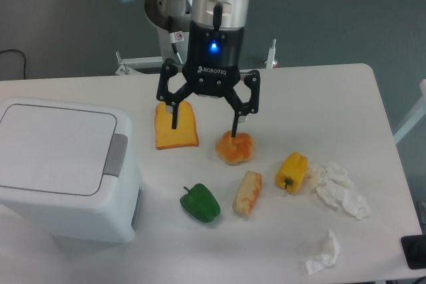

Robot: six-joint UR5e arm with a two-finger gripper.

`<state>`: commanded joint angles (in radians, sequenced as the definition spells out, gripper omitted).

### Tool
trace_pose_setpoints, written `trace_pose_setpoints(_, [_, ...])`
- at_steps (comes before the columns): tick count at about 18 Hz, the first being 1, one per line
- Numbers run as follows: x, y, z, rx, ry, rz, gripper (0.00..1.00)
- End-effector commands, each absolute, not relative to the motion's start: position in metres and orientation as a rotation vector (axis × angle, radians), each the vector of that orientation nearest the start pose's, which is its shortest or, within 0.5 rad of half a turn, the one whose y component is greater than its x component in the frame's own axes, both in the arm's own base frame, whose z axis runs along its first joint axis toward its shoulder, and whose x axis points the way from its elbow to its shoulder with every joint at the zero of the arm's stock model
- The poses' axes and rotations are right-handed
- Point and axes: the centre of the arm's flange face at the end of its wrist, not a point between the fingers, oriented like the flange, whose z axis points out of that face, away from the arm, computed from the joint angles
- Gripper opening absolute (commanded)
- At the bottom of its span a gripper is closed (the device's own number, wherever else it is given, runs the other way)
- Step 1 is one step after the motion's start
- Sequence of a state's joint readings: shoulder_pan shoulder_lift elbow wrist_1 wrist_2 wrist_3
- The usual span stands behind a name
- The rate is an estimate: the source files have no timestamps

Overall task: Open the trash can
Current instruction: 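Move the open gripper across the table toward the trash can lid, then lower the gripper onto the trash can lid's edge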

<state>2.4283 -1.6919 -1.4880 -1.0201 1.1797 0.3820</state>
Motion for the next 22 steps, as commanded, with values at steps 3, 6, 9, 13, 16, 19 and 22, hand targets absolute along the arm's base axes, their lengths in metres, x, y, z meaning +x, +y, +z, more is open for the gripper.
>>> trace_pose_setpoints(3, [-0.321, 0.511, 0.533, -2.455, -0.495, -0.068, 1.0])
trace_pose_setpoints(6, [-0.315, 0.516, 0.531, -2.461, -0.483, -0.077, 1.0])
trace_pose_setpoints(9, [-0.315, 0.518, 0.527, -2.466, -0.482, -0.083, 1.0])
trace_pose_setpoints(13, [-0.312, 0.52, 0.523, -2.473, -0.482, -0.093, 1.0])
trace_pose_setpoints(16, [-0.307, 0.524, 0.521, -2.479, -0.472, -0.102, 1.0])
trace_pose_setpoints(19, [-0.305, 0.529, 0.514, -2.489, -0.465, -0.113, 1.0])
trace_pose_setpoints(22, [-0.304, 0.53, 0.514, -2.484, -0.492, -0.123, 1.0])
